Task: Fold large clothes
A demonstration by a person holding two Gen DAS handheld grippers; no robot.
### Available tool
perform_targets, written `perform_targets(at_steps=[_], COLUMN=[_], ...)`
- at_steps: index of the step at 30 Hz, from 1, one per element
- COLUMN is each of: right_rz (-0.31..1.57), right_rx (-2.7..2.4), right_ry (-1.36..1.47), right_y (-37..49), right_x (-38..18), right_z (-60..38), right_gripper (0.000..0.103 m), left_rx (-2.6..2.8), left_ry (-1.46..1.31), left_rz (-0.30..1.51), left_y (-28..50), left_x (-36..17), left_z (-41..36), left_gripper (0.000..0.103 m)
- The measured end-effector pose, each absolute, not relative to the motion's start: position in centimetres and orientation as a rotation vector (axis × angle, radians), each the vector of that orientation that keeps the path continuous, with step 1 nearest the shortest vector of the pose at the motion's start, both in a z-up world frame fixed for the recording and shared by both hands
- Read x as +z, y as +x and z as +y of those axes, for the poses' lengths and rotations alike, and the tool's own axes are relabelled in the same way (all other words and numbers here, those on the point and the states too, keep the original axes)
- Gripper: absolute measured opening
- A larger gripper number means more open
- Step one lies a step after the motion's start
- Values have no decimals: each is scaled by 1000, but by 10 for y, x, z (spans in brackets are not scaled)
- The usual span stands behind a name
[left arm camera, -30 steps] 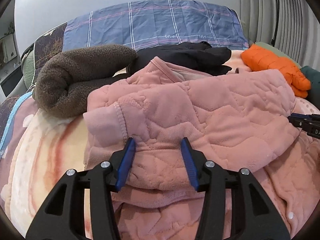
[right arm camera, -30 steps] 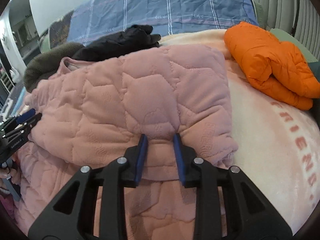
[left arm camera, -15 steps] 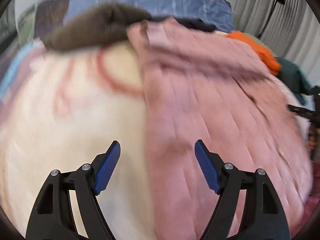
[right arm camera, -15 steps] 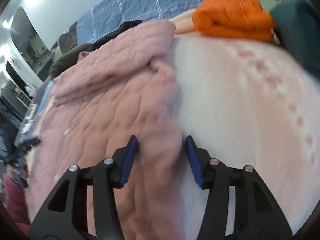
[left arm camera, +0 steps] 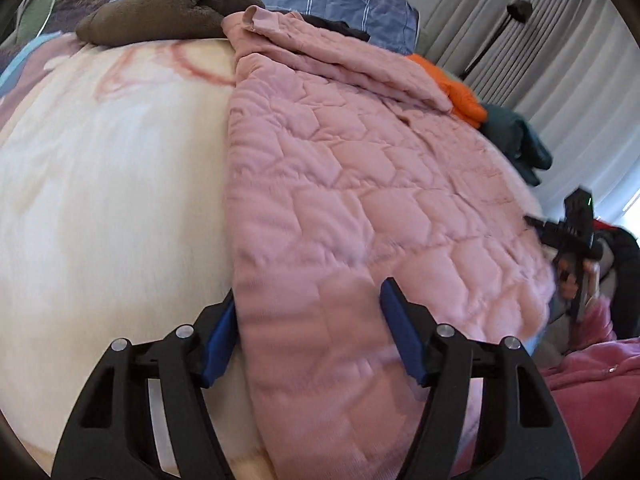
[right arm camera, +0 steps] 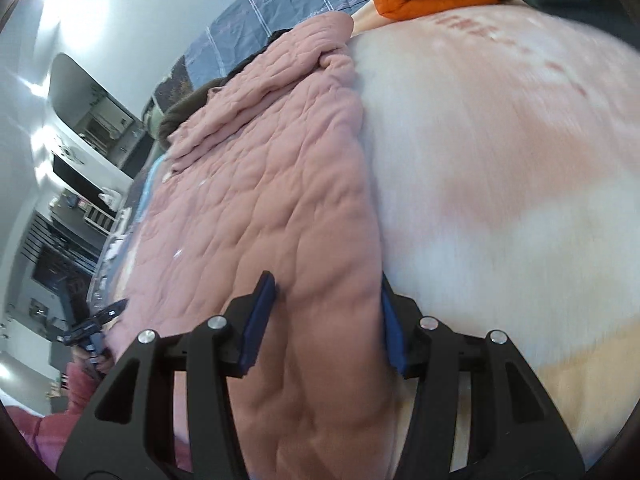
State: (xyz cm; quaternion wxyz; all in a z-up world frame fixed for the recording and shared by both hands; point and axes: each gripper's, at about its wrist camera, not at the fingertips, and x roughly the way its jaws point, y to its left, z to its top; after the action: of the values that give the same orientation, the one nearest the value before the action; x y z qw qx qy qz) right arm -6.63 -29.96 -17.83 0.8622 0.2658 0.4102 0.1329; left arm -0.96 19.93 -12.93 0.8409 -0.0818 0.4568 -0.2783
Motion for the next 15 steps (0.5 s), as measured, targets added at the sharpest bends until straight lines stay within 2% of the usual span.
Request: perform_targets(at_steps=[9,11,15], right_rz=[769,770,843], right_rx=[389,402,351], right_ry=[666,656,623], right_y=[-108,-102,-92], right_x=[-166,-164,-170], right_z=[-294,-292,-285], right_gripper=[54,57,57], left_rx=[-627,-635,-595], left_ry=[-224,-259,-279], left_rz=[952,952,976], left_y=[-35,-30,-21], left_x=[-124,-126,-129], left_z=[196,197,194], left_gripper=[66,66,48])
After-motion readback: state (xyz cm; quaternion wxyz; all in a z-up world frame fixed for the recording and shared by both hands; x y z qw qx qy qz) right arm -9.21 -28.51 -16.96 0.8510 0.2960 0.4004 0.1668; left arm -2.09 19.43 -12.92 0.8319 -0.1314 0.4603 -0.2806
